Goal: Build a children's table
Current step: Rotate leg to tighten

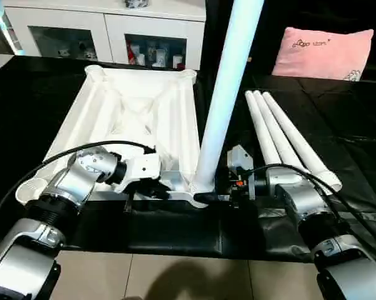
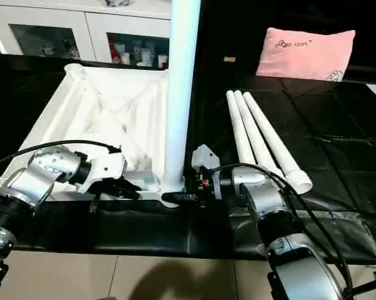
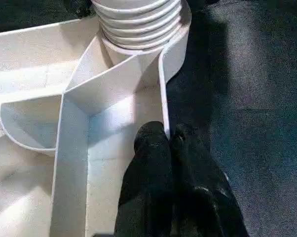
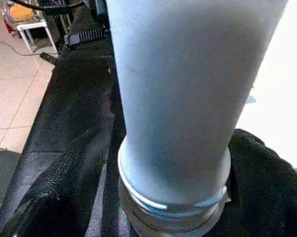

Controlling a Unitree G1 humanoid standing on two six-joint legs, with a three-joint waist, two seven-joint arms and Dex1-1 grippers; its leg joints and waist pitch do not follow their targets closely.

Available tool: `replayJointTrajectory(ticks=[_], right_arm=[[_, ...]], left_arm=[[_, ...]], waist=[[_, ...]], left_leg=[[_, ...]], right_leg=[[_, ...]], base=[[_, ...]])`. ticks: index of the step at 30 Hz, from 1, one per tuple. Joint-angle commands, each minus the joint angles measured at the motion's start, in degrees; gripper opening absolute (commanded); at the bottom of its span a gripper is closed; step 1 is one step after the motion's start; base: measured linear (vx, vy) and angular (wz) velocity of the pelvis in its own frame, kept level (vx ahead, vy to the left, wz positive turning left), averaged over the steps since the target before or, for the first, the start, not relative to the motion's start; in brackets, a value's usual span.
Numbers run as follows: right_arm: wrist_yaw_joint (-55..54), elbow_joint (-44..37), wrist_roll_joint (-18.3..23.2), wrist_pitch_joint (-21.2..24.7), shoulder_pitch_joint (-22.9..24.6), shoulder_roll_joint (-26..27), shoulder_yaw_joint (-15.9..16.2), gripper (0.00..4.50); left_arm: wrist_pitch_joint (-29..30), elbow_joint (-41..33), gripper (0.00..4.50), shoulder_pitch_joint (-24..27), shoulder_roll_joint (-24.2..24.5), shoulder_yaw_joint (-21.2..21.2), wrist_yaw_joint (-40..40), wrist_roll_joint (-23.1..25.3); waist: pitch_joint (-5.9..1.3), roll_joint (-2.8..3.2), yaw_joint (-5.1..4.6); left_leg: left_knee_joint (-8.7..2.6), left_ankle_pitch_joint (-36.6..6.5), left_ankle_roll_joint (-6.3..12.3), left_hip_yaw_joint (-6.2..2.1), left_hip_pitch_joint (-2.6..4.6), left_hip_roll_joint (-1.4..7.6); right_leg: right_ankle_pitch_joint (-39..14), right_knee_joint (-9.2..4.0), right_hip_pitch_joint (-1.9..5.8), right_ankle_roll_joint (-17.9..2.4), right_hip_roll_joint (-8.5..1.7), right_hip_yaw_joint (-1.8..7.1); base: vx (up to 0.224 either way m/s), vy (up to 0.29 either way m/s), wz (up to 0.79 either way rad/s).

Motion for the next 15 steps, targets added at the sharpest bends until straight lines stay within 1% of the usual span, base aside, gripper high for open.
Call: replayJointTrajectory(ticks=[1,4,6,7,10,13,15], right_arm=[[0.4,-0.1,-0.5,-0.1,0.4,-0.2,0.2,3.77],[1.0,0.3,-0.1,-0.1,0.3,0.1,-0.1,3.77],[1.4,0.4,0.2,0.1,0.2,0.2,-0.3,3.51],[1.4,0.4,0.2,0.1,0.2,0.2,-0.3,3.51],[2.0,0.5,0.6,0.6,0.2,0.1,-0.5,3.20],[2.4,0.4,0.6,0.8,0.5,0.1,-0.4,2.96],[2.5,0.3,0.6,0.8,0.7,0.2,-0.2,2.88]], left_arm=[[-0.2,1.2,0.00,1.5,-0.5,-4.6,-2.5,3.4],[-0.2,1.2,0.00,1.5,-0.5,-4.5,-2.5,3.5],[-0.2,1.4,0.00,1.3,-0.5,-4.5,-2.5,3.5],[-0.2,1.4,0.00,1.3,-0.5,-4.5,-2.5,3.5],[-0.1,1.8,0.00,1.0,-0.7,-4.4,-2.3,3.4],[0.1,1.6,0.00,1.1,-0.6,-4.3,-2.3,3.3],[0.1,1.4,0.00,1.3,-0.4,-4.2,-2.4,3.3]], waist=[[-3.66,0.93,-0.06],[-3.67,0.97,-0.06],[-3.66,1.00,-0.08],[-3.68,0.58,-0.12],[-3.64,0.66,-0.02],[-3.54,0.70,-0.02],[-3.50,0.95,-0.01]], left_leg=[[-3.44,-4.4,2.45,1.05,-0.87,0.71],[-3.44,-4.4,2.37,1.02,-0.92,0.72],[-3.45,-4.4,2.40,1.04,-0.85,0.75],[-3.43,-4.2,2.51,1.09,-0.89,0.74],[-3.42,-3.8,2.80,1.10,-0.87,0.75],[-3.47,-4.6,2.67,1.10,-0.89,0.76],[-3.52,-5.1,2.40,1.05,-0.85,0.78]], right_leg=[[-0.7,-2.95,3.92,-15.5,-3.65,2.37],[-1.0,-2.96,3.95,-15.4,-3.69,2.37],[-0.6,-2.96,3.88,-15.5,-3.67,2.36],[-0.6,-2.96,3.95,-15.5,-3.65,2.37],[-0.9,-2.94,3.86,-15.4,-3.69,2.40],[-2.4,-3.10,3.82,-15.1,-3.77,2.43],[-3.4,-3.19,3.71,-14.8,-3.75,2.43]], base=[[0.000,0.000,0.00],[0.000,0.000,0.00],[0.000,0.000,0.00],[0.000,0.000,0.00],[0.000,0.000,0.00],[0.000,0.000,0.00],[0.000,0.000,0.00]])
